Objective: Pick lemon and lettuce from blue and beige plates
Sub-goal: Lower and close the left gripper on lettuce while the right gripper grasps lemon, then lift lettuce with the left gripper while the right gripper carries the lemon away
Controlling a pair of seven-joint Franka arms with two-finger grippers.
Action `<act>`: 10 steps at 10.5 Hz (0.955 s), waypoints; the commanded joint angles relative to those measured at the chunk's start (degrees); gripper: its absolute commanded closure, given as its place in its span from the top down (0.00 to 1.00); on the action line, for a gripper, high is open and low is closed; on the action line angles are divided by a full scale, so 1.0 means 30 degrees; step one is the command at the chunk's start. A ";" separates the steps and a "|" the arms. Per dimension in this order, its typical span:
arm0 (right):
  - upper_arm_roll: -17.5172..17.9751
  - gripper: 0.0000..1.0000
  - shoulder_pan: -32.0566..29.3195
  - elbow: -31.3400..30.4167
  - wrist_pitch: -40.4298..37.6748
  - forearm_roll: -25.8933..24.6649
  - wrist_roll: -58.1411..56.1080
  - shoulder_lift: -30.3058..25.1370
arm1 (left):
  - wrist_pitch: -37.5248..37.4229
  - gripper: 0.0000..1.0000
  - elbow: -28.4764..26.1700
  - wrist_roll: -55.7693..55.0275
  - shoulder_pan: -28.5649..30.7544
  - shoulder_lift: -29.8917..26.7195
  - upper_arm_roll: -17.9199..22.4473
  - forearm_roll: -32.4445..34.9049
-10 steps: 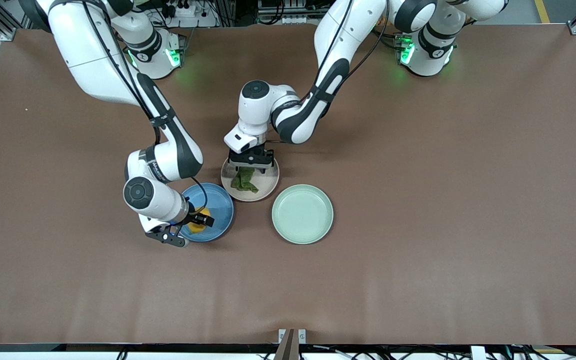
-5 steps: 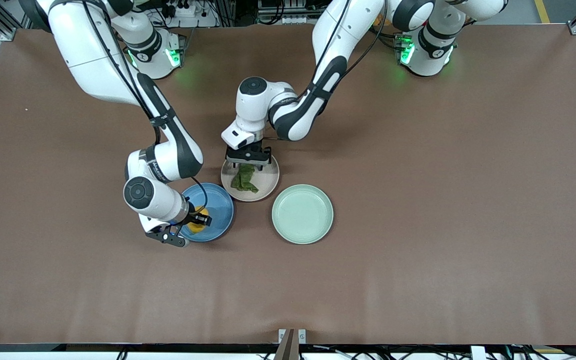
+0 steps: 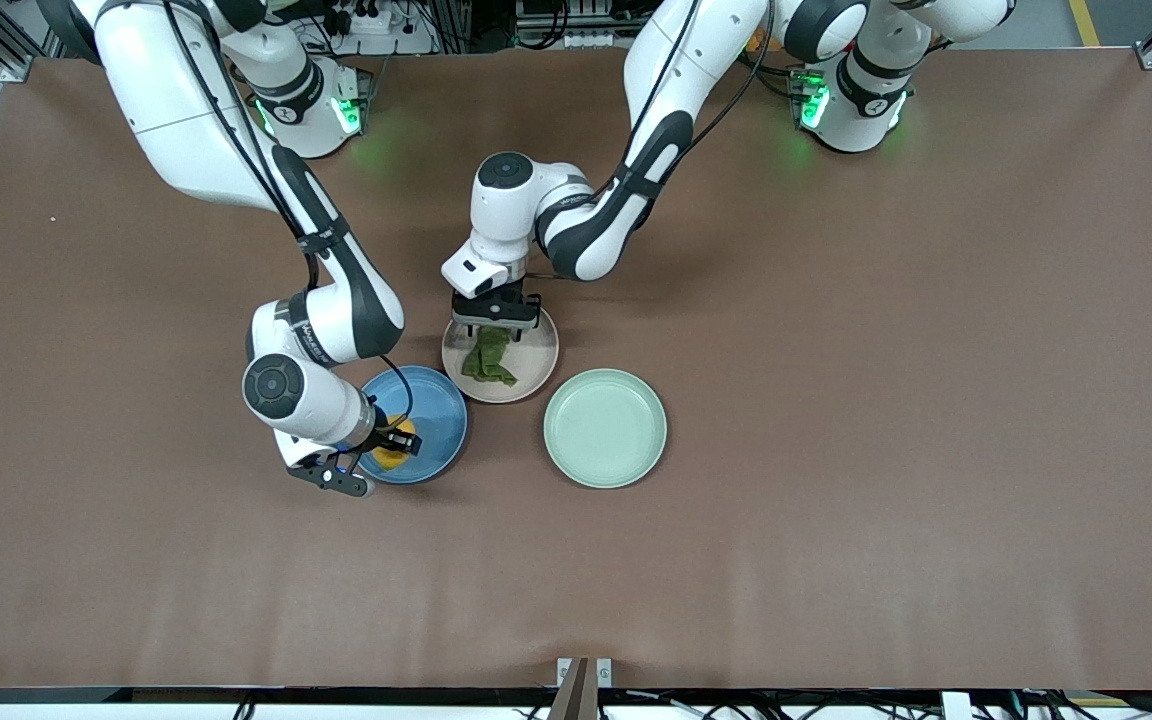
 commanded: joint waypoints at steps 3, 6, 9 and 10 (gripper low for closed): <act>0.0025 0.13 -0.0665 0.1581 -0.3140 -0.0165 -0.0650 -0.0554 | -0.0324 0.00 0.0117 -0.1216 -0.0124 -0.0387 0.0208 -0.0218; -0.0004 0.13 -0.2244 0.1613 -0.5248 -0.0166 -0.3927 -0.1520 | -0.1984 0.00 -0.0030 -0.1071 0.0169 -0.1352 0.0296 -0.0072; -0.0062 0.13 -0.3360 0.1496 -0.6278 -0.0427 -0.6275 -0.2167 | -0.5208 0.00 -0.0030 -0.0894 0.0693 -0.2874 0.0296 -0.0072; -0.0092 0.13 -0.3768 0.1467 -0.6514 -0.1096 -0.6745 -0.2283 | -0.5738 0.00 -0.0030 -0.0778 0.0899 -0.3227 0.0296 -0.0072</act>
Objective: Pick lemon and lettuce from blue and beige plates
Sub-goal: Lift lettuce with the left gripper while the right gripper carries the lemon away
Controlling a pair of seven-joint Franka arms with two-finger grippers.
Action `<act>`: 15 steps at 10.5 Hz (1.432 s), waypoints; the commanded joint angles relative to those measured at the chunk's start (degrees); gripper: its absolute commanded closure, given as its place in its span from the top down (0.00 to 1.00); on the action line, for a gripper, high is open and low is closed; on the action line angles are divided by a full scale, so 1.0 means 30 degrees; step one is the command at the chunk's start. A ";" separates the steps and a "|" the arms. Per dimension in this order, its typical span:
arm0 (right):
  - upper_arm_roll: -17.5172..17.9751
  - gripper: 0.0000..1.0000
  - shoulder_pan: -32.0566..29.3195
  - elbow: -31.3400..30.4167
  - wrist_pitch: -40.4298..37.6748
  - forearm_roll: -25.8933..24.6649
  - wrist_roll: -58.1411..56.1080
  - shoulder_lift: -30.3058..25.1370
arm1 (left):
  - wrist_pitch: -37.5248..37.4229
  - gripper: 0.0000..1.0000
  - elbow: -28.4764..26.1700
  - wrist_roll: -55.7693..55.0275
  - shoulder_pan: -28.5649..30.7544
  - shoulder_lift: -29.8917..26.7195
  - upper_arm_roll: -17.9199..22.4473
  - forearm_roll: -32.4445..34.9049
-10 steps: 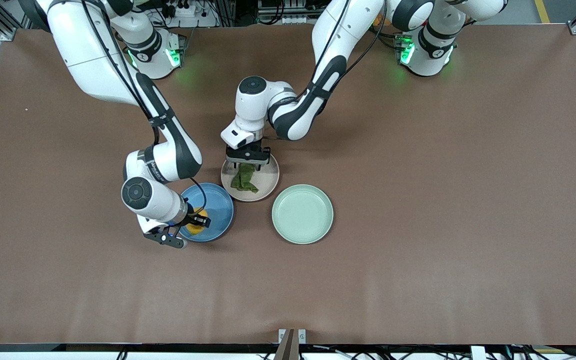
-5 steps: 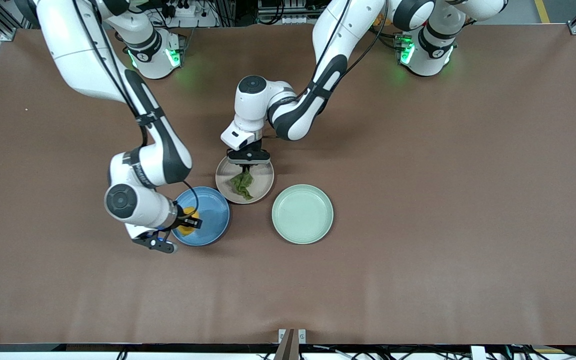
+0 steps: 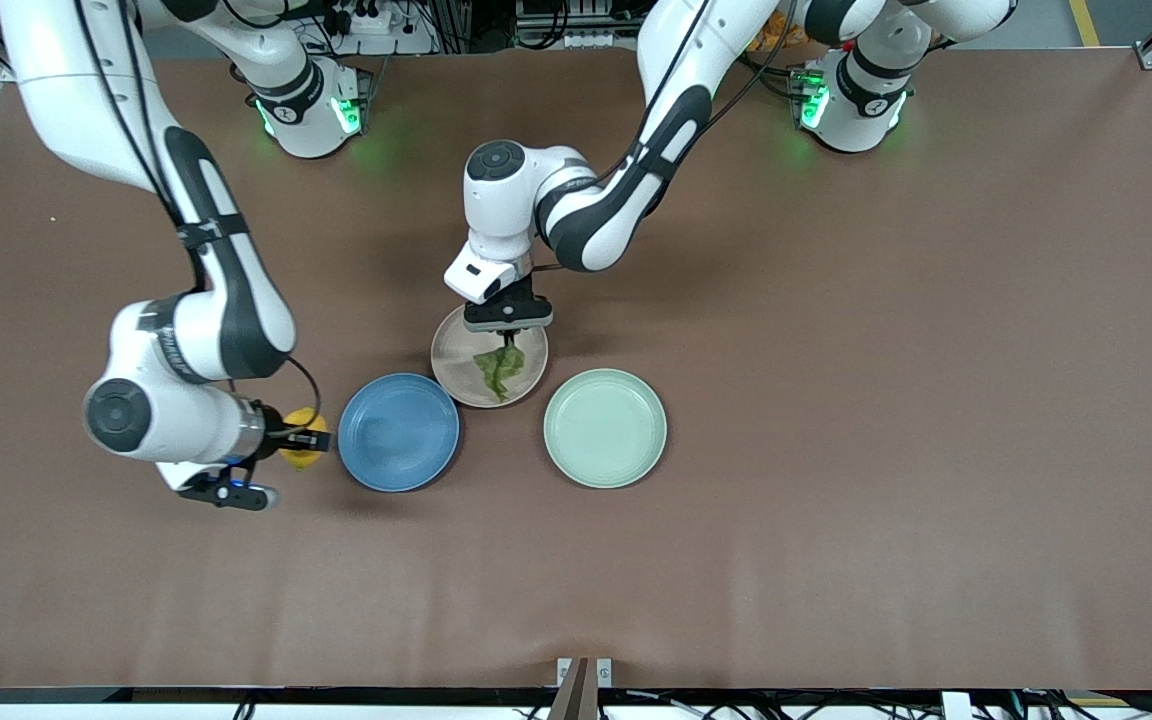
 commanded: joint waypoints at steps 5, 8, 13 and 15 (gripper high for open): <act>0.0200 0.14 -0.2844 -0.0982 -0.0401 -0.1485 -0.4258 -0.0608 | -0.3107 0.00 -0.0354 0.0391 0.2079 -0.2478 -0.0002 -0.0216; 0.0200 0.14 -0.3667 -0.1945 0.0735 -0.2099 -0.5258 -0.0608 | -0.4009 0.00 -0.0500 0.1353 0.3780 -0.3533 -0.0119 -0.0363; 0.0229 0.14 -0.4605 -0.5052 0.5101 -0.2101 -0.7690 -0.0667 | -0.5070 0.00 -0.2227 0.4017 0.6387 -0.6228 -0.0352 -0.1060; 0.0229 0.15 -0.4635 -0.5494 0.5866 -0.2101 -0.7810 -0.0667 | -0.4983 0.00 -0.3715 0.4579 0.7063 -0.7427 -0.0354 -0.1477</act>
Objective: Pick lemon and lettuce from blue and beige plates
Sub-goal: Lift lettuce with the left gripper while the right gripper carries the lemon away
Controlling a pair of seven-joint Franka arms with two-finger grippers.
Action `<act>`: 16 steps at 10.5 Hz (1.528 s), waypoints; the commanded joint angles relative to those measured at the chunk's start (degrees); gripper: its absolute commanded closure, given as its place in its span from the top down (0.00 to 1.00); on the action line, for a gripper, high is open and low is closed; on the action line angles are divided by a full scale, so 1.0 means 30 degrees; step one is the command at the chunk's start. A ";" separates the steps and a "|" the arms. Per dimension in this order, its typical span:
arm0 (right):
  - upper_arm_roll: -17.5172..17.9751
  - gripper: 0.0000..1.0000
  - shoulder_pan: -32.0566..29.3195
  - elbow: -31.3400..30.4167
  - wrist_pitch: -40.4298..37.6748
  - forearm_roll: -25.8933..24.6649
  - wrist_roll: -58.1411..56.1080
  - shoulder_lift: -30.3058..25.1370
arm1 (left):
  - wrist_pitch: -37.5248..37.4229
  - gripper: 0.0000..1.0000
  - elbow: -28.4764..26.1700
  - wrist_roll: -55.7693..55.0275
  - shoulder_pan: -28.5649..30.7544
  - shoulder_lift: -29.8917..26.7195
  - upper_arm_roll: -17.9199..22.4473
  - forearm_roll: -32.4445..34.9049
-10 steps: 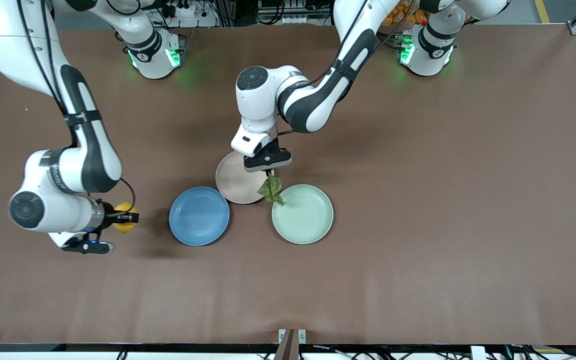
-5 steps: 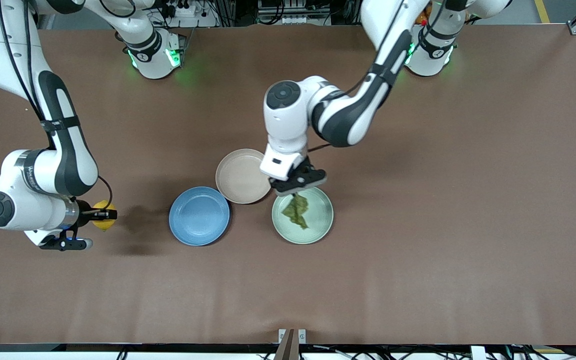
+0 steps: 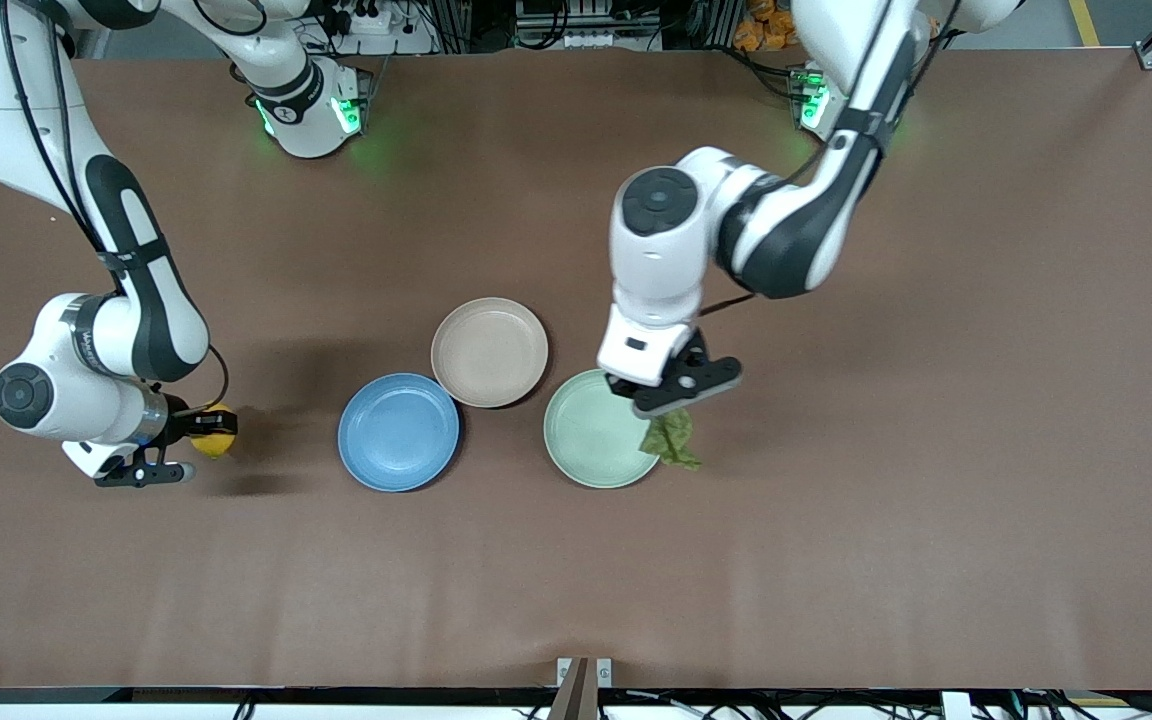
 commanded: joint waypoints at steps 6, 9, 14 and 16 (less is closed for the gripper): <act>0.0339 0.21 -0.0302 -0.1828 0.2205 -0.0351 -0.0219 -0.0479 | 0.0432 0.00 -0.4714 0.4393 0.2834 -0.3474 -0.0440 -0.1305; 0.0339 1.00 -0.0331 -0.1770 0.2030 -0.0293 -0.0161 -0.0478 | 0.0431 0.00 -0.5448 0.6413 0.4035 -0.3828 -0.0440 -0.1601; 0.0485 1.00 -0.0302 0.0128 -0.1446 -0.0029 0.0015 -0.0683 | 0.0197 0.00 -0.5419 1.0866 0.6875 -0.3507 -0.0440 -0.4148; 0.0457 1.00 -0.0273 0.1359 -0.3382 0.0757 0.0045 -0.0830 | 0.0197 0.00 -0.5419 1.1605 0.7640 -0.3127 -0.0411 -0.4241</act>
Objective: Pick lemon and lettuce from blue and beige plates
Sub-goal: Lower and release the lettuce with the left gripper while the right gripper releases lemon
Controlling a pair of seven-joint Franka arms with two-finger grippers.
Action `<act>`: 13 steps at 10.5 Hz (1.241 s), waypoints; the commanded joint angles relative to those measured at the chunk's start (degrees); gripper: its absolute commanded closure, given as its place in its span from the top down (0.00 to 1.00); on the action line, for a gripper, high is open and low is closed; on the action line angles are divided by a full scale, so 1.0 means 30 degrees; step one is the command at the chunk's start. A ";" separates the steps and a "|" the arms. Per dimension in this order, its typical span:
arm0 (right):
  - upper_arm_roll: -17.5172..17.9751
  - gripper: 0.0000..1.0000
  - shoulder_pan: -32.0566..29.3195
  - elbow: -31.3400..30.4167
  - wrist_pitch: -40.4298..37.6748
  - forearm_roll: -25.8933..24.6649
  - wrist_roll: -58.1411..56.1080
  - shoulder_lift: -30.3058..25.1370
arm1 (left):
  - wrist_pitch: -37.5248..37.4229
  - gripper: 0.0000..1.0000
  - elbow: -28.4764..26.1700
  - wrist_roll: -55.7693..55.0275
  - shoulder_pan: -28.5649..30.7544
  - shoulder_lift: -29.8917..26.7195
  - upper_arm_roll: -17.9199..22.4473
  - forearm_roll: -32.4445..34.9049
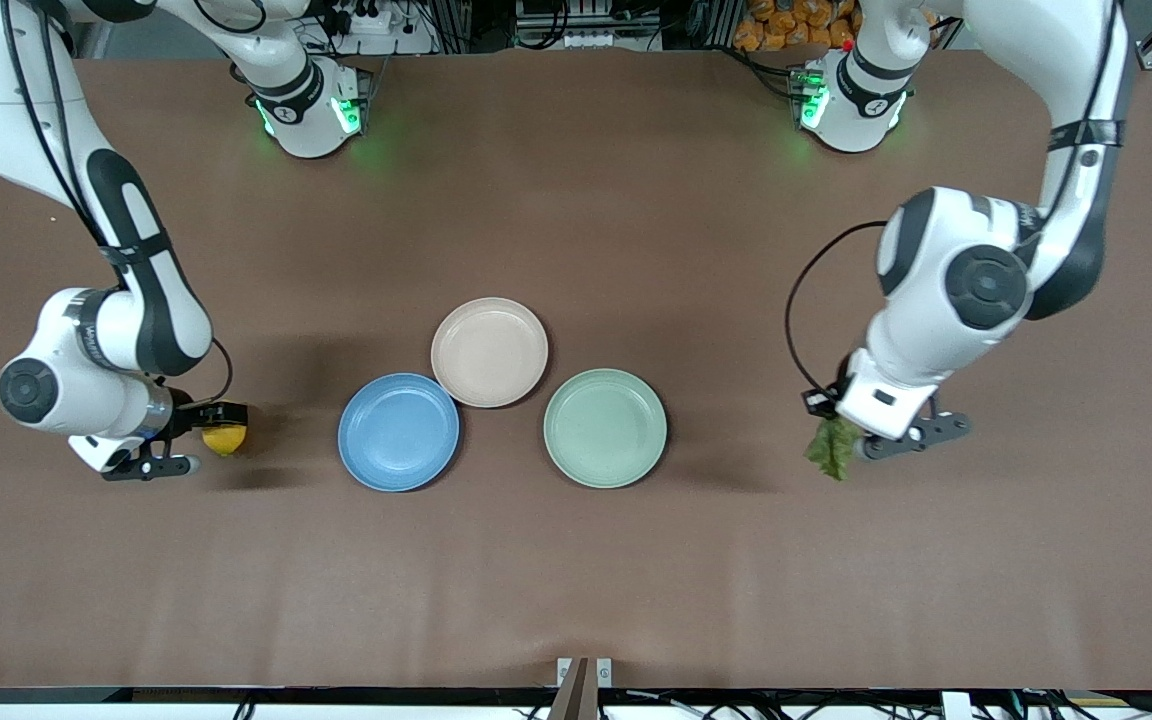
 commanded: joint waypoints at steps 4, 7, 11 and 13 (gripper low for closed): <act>0.0263 1.00 -0.0210 0.2986 -0.4673 0.1002 0.1115 -0.0622 | -0.0915 0.09 -0.0185 0.2536 0.1566 0.0477 -0.0156 -0.0543; 0.0263 1.00 0.0052 0.3047 -0.5789 0.0973 0.2494 -0.2231 | -0.1708 1.00 0.0076 0.3473 0.2762 0.0711 -0.0185 -0.1065; 0.0292 1.00 0.0434 0.5147 -0.8447 0.0973 0.2584 -0.2968 | -0.2206 1.00 -0.0038 0.3562 0.3120 0.0800 -0.0010 -0.1803; 0.0350 1.00 0.0405 0.6673 -1.0848 0.0973 0.2584 -0.3056 | -0.1915 1.00 -0.0302 0.3708 0.3267 0.0509 -0.0038 -0.1252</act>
